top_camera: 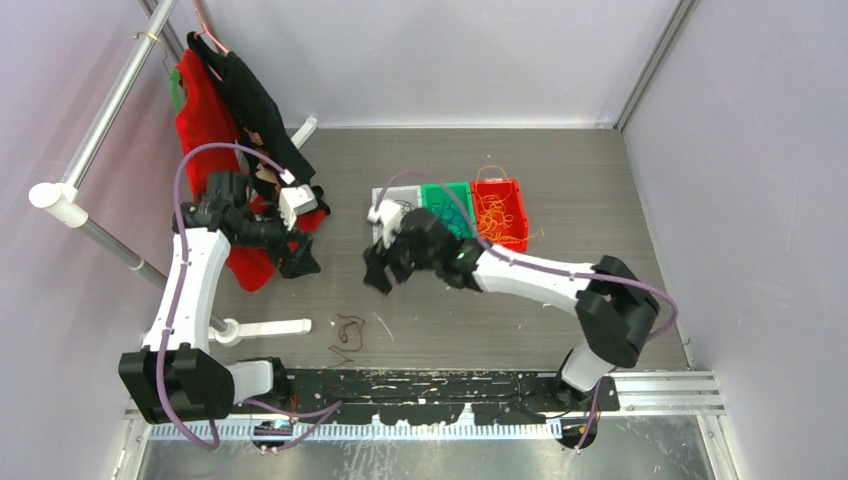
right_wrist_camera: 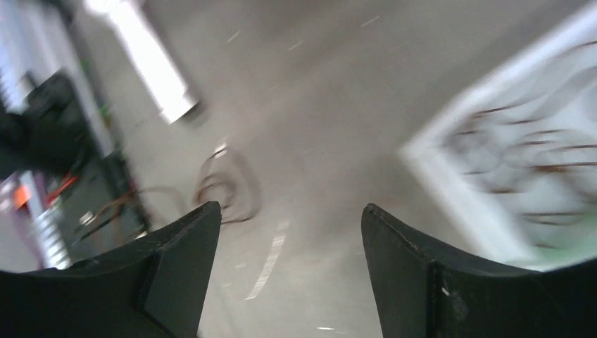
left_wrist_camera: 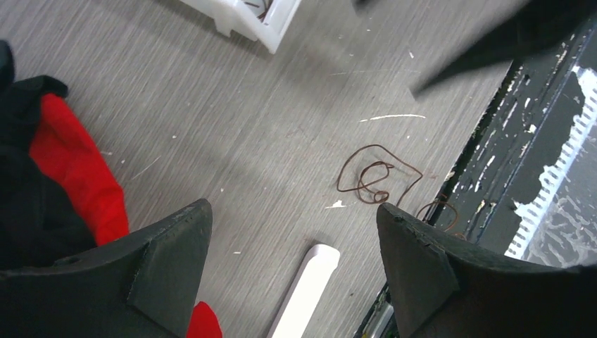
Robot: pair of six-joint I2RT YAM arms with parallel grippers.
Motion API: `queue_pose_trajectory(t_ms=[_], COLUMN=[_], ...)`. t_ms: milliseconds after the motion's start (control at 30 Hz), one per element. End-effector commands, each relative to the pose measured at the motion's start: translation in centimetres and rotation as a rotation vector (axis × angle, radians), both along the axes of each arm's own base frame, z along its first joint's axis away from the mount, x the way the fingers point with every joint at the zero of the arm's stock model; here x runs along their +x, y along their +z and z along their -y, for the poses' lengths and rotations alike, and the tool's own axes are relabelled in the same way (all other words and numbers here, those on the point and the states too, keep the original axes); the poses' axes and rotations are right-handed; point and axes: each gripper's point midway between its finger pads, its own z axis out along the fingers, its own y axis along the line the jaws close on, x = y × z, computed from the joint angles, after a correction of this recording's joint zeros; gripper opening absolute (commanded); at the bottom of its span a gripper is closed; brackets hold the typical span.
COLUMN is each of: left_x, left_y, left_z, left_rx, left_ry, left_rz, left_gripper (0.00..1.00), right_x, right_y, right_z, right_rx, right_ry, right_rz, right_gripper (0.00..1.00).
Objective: Untangle the cables
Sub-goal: Pick up the cable at the center of the board.
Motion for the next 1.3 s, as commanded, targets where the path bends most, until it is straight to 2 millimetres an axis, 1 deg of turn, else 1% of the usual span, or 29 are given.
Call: queue_pose_trajectory(t_ms=[0,100,200,267,300,367,467,600,667,700,833,900,967,1067,1133,1200,1267], left_x=[1.2,0.9,0.7,0.7,0.6,0.5,0.2,-0.8,-1.6,-2.3,-3.9,-4.2,-4.5,-5.1,-5.2,-5.3,-4.8], left_y=[0.8,0.8,1.1,1.2,1.2,1.4,1.5,0.9,0.6,0.6,0.9,1.4,1.9,2.8,2.8,2.3,2.4], left_z=[-1.0,-1.1,-1.1,-1.1,-1.1,-1.0,-0.7,-0.2,0.2,0.6,1.7,2.2,2.8,4.1,5.0,5.6,6.0], left_rx=[0.010,0.014,0.013,0.013,0.012,0.007,-0.004,-0.024,-0.044,-0.066,-0.126,-0.151,-0.176,-0.195,-0.173,-0.126,-0.097], left_ry=[-0.003,-0.005,-0.005,-0.006,-0.008,-0.013,-0.029,-0.068,-0.108,-0.131,-0.229,-0.258,-0.282,-0.338,-0.366,-0.399,-0.412], left_rz=[0.072,0.073,0.083,0.084,0.084,0.083,0.087,0.081,0.073,0.059,0.076,0.101,0.123,0.168,0.193,0.232,0.283], left_gripper=[0.87,0.87,0.87,0.87,0.87,0.87,0.87,0.87,0.87,0.87,0.84,0.82,0.78,0.72,0.69,0.66,0.59], right_x=[-7.6,-8.9,-9.5,-9.6,-9.4,-8.8,-7.9,-7.1,-6.9,-6.8,-6.6,-6.8,-6.9,-7.4,-7.9,-8.3,-8.8], right_y=[-1.7,-4.2,-5.5,-6.5,-7.1,-7.7,-7.4,-5.8,-4.5,-3.4,0.5,2.5,4.1,5.8,6.5,7.3,7.8], right_z=[-5.5,-7.5,-9.0,-9.6,-9.6,-9.8,-9.5,-9.1,-8.8,-8.7,-7.3,-6.6,-6.0,-5.5,-5.4,-5.4,-5.4], right_rx=[0.111,0.091,0.115,0.093,0.073,0.053,0.042,0.056,0.089,0.120,0.241,0.292,0.315,0.327,0.335,0.348,0.351], right_ry=[0.215,0.238,0.259,0.259,0.249,0.224,0.185,0.172,0.180,0.187,0.233,0.265,0.286,0.314,0.334,0.359,0.385], right_rz=[-0.178,-0.246,-0.297,-0.308,-0.308,-0.294,-0.249,-0.188,-0.167,-0.159,-0.181,-0.195,-0.192,-0.180,-0.180,-0.180,-0.187], right_gripper=[0.76,0.73,0.70,0.65,0.62,0.52,0.31,0.12,0.05,0.02,0.01,0.01,0.01,0.01,0.01,0.01,0.01])
